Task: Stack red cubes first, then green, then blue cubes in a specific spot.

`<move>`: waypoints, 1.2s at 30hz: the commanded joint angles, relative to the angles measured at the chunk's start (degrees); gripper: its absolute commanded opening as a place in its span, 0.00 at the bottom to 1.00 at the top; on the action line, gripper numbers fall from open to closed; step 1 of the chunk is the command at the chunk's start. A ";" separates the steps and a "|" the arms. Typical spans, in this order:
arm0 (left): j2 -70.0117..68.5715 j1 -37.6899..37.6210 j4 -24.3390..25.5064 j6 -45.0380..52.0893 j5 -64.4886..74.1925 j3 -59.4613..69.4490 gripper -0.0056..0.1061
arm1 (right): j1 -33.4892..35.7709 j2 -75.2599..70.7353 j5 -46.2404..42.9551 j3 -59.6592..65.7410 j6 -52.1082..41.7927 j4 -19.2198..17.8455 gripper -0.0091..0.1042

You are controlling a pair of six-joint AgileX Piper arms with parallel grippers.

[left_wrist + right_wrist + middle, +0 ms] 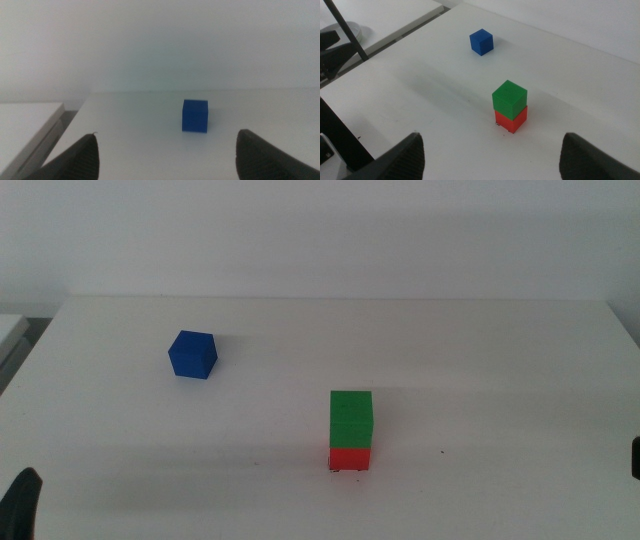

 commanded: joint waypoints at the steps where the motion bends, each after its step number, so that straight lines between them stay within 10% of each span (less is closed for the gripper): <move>1: 0.42 -0.04 -0.28 -0.29 0.74 -0.79 0.89 | 0.08 -0.17 -0.58 0.19 -0.68 0.00 0.83; 16: 44.80 0.06 -5.97 -3.90 51.50 -53.48 0.89 | 0.08 -0.17 -0.58 0.19 -0.68 0.00 0.83; 24: 64.29 -0.04 -13.99 -3.20 51.16 -56.67 0.89 | 0.08 -0.17 -0.58 0.19 -0.68 0.00 0.83; 36: 91.82 -2.94 -7.10 8.64 49.13 -78.72 0.89 | 0.08 -0.17 -0.58 0.19 -0.68 0.00 0.83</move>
